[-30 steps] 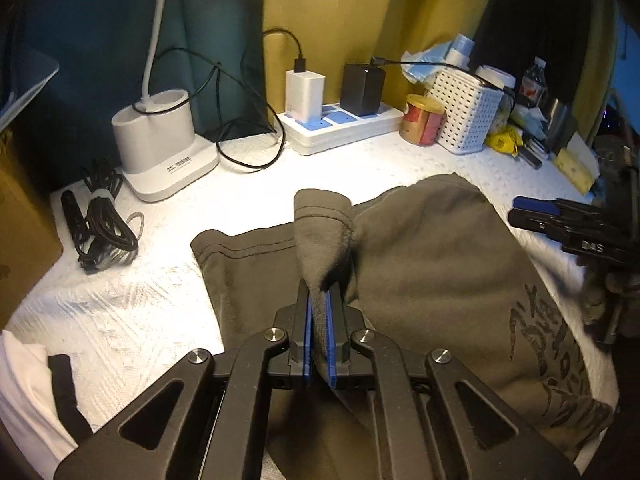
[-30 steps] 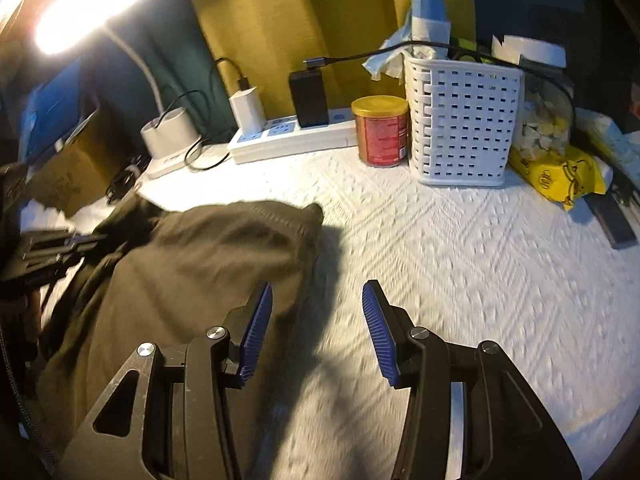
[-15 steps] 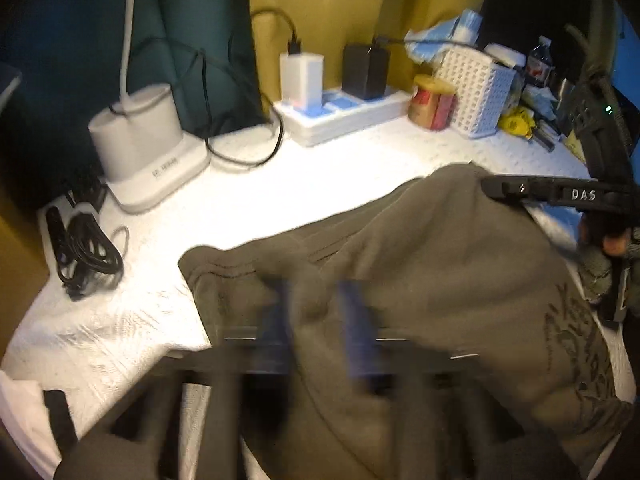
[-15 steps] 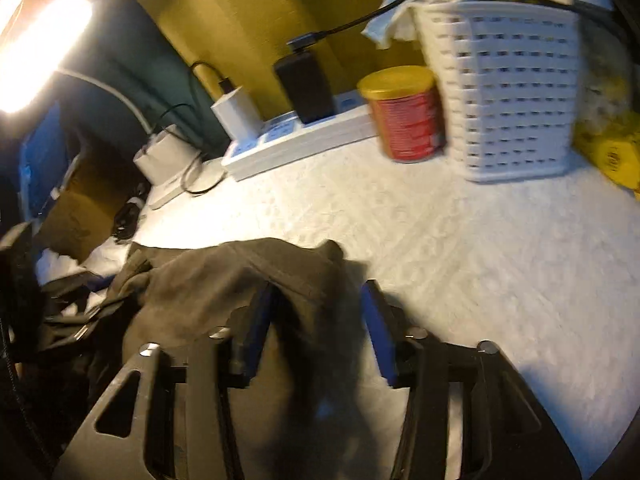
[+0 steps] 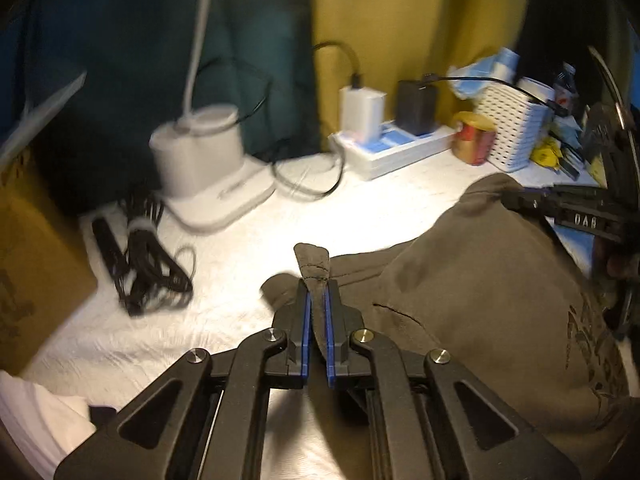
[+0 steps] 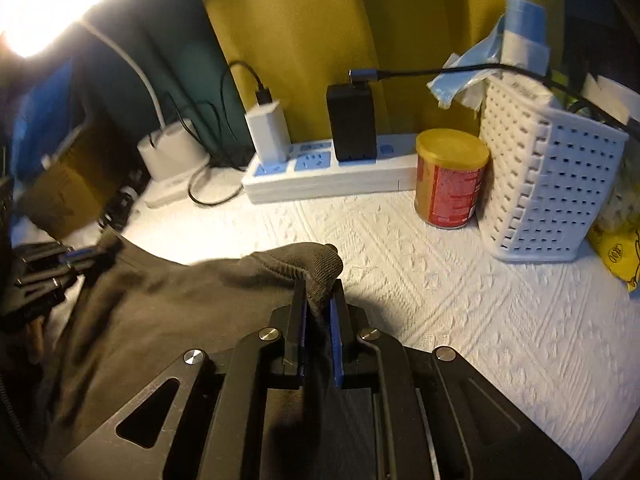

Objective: Fold small clothes

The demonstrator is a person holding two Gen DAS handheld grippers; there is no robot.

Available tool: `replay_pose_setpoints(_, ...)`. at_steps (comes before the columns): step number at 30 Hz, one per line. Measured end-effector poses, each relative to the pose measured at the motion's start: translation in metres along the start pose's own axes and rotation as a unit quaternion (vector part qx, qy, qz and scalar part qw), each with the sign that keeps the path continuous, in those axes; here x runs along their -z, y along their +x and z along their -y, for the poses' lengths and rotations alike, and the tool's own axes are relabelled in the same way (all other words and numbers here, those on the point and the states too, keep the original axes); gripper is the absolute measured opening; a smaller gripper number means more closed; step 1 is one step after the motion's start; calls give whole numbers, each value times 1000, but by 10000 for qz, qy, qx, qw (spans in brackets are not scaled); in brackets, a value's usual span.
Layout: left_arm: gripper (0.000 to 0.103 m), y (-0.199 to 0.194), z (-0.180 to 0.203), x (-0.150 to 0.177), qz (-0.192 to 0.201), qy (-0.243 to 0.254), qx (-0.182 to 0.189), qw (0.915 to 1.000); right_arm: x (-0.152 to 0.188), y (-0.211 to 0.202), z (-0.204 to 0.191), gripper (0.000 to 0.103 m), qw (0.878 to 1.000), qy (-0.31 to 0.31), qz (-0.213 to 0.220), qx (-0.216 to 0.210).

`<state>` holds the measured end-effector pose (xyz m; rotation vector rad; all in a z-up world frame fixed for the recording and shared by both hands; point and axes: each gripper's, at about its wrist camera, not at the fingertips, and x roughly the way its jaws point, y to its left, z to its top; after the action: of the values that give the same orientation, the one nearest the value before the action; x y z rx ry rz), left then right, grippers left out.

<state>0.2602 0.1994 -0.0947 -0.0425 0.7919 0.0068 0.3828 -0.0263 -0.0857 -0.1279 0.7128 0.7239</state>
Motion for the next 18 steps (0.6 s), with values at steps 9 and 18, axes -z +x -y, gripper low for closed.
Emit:
replay_pose_setpoints(9, 5, 5, -3, 2, 19, -6, -118, 9999, 5, 0, 5, 14, 9997, 123, -65, 215)
replay_pose_setpoints(18, 7, -19, -3, 6, -191, -243, -340, 9989, 21, -33, 4, 22, 9993, 145, 74, 348)
